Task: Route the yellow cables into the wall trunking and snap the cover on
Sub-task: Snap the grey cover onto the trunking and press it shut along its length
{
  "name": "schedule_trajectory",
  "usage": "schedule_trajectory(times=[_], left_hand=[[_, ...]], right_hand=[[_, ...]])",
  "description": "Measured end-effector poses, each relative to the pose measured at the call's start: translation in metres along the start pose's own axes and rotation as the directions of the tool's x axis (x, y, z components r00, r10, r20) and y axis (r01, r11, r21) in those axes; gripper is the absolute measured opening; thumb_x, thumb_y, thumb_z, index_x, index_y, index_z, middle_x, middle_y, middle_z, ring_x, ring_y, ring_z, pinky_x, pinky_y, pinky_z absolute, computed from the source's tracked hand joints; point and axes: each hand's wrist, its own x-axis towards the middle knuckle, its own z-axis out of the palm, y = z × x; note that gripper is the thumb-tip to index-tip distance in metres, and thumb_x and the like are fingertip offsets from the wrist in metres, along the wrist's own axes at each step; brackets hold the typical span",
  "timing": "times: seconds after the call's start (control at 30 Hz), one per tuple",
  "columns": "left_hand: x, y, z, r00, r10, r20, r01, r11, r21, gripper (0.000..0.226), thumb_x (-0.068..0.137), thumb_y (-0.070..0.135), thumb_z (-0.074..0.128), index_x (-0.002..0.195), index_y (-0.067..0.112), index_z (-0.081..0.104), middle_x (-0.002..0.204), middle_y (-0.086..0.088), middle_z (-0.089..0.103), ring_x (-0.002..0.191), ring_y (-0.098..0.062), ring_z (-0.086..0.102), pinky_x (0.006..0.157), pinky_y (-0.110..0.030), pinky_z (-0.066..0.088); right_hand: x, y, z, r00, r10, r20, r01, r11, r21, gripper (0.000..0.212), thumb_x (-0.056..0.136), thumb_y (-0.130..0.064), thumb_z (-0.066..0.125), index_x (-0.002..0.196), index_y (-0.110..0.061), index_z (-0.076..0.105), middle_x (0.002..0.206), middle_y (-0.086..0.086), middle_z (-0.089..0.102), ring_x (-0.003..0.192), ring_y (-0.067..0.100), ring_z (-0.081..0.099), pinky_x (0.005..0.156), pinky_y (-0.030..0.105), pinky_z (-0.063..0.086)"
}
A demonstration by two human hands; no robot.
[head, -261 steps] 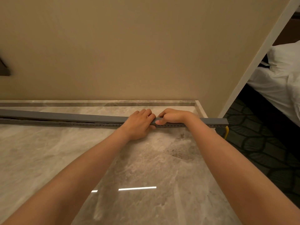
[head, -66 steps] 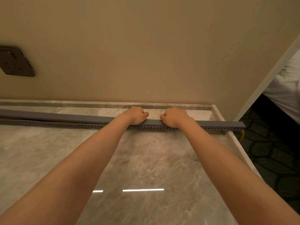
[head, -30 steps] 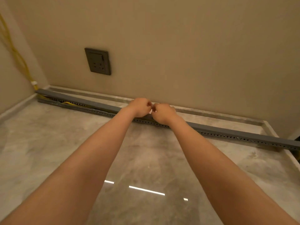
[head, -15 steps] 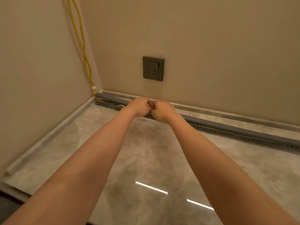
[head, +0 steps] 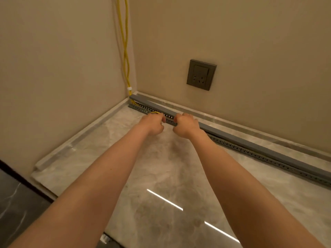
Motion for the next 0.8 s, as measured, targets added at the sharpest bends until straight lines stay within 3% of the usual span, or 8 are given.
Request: schedule_trajectory(times=[0.23, 0.47, 0.63, 0.7, 0.8], left_hand=[[0.013, -0.044, -0.009, 0.998, -0.059, -0.015, 0.059, 0.998, 0.001, 0.035, 0.090, 0.016, 0.049, 0.125, 0.016, 0.051, 0.126, -0.007, 0.059, 0.120, -0.028, 0.053, 0.097, -0.036, 0.042], [0.051, -0.099, -0.047, 0.993, 0.070, -0.093, -0.063, 0.995, 0.074, 0.038, 0.087, 0.011, 0.051, 0.125, 0.015, 0.052, 0.128, -0.013, 0.056, 0.120, -0.031, 0.052, 0.096, -0.036, 0.043], [0.079, -0.148, -0.061, 0.990, 0.097, -0.102, -0.095, 0.995, 0.027, 0.043, 0.085, 0.008, 0.058, 0.128, 0.012, 0.049, 0.134, -0.013, 0.048, 0.123, -0.030, 0.048, 0.101, -0.037, 0.042], [0.090, -0.155, -0.063, 0.981, 0.153, -0.115, -0.153, 0.988, 0.013, 0.051, 0.084, 0.007, 0.062, 0.132, 0.011, 0.045, 0.136, -0.014, 0.044, 0.125, -0.029, 0.045, 0.104, -0.036, 0.040], [0.106, -0.148, -0.059, 0.956, 0.270, -0.117, -0.268, 0.963, 0.034, 0.062, 0.081, 0.010, 0.067, 0.137, 0.010, 0.040, 0.139, -0.012, 0.041, 0.129, -0.027, 0.041, 0.106, -0.034, 0.037]], right_hand=[[0.023, -0.040, 0.013, 0.996, -0.070, 0.050, 0.071, 0.997, -0.015, 0.041, 0.090, -0.017, 0.051, 0.131, -0.012, 0.046, 0.137, 0.016, 0.043, 0.131, 0.034, 0.035, 0.106, 0.047, 0.033], [0.074, -0.080, 0.006, 0.997, 0.003, -0.075, -0.003, 1.000, -0.004, 0.047, 0.087, -0.019, 0.055, 0.131, -0.010, 0.044, 0.135, 0.018, 0.044, 0.128, 0.036, 0.038, 0.104, 0.045, 0.035], [0.091, -0.090, 0.030, 0.968, 0.118, -0.220, -0.113, 0.993, 0.034, 0.061, 0.086, -0.017, 0.057, 0.141, -0.011, 0.031, 0.141, 0.014, 0.039, 0.134, 0.033, 0.034, 0.110, 0.046, 0.027], [0.096, -0.084, 0.033, 0.969, 0.183, -0.165, -0.176, 0.983, 0.053, 0.066, 0.088, -0.025, 0.058, 0.144, -0.012, 0.025, 0.145, 0.013, 0.038, 0.136, 0.033, 0.033, 0.113, 0.050, 0.023], [0.105, -0.079, 0.032, 0.980, 0.184, -0.081, -0.181, 0.982, 0.050, 0.057, 0.090, -0.029, 0.057, 0.140, -0.013, 0.034, 0.139, 0.012, 0.047, 0.130, 0.032, 0.041, 0.108, 0.051, 0.029]])
